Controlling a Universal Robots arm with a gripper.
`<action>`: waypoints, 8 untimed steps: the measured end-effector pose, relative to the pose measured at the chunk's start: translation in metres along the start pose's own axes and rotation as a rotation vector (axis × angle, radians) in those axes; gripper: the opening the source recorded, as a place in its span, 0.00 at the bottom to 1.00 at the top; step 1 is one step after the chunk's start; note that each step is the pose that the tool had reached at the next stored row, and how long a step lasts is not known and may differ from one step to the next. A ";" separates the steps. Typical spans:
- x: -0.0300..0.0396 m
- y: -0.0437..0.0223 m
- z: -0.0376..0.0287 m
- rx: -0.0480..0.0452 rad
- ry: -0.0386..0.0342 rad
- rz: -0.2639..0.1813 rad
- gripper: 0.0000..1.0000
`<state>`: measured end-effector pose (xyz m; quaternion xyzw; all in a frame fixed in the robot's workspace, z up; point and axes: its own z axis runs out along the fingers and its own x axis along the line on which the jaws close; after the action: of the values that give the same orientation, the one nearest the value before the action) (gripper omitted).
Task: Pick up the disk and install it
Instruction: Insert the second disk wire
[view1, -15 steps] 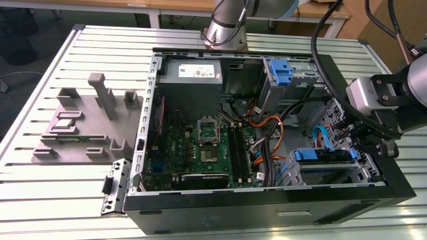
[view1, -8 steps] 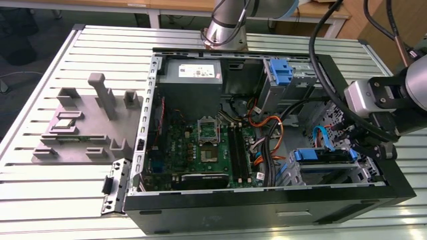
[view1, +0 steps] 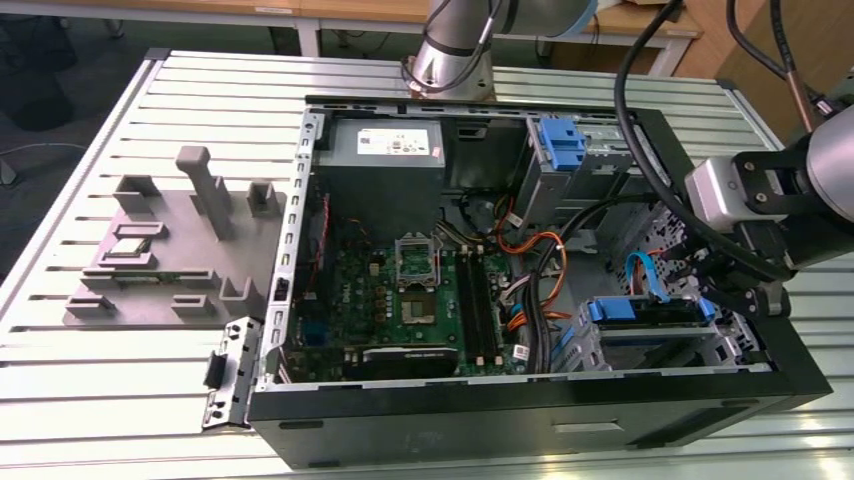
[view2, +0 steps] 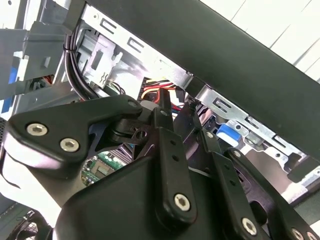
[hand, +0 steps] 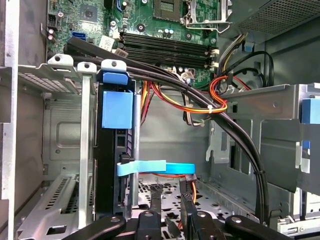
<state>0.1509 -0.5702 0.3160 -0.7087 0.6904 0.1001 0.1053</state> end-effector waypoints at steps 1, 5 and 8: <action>-0.0001 0.0000 -0.0001 0.0002 0.0014 0.001 0.30; 0.0000 0.0000 -0.0001 0.0006 0.0036 0.002 0.30; -0.0001 0.0000 -0.0001 0.0003 0.0055 0.002 0.30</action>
<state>0.1509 -0.5702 0.3160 -0.7082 0.6915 0.0982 0.1034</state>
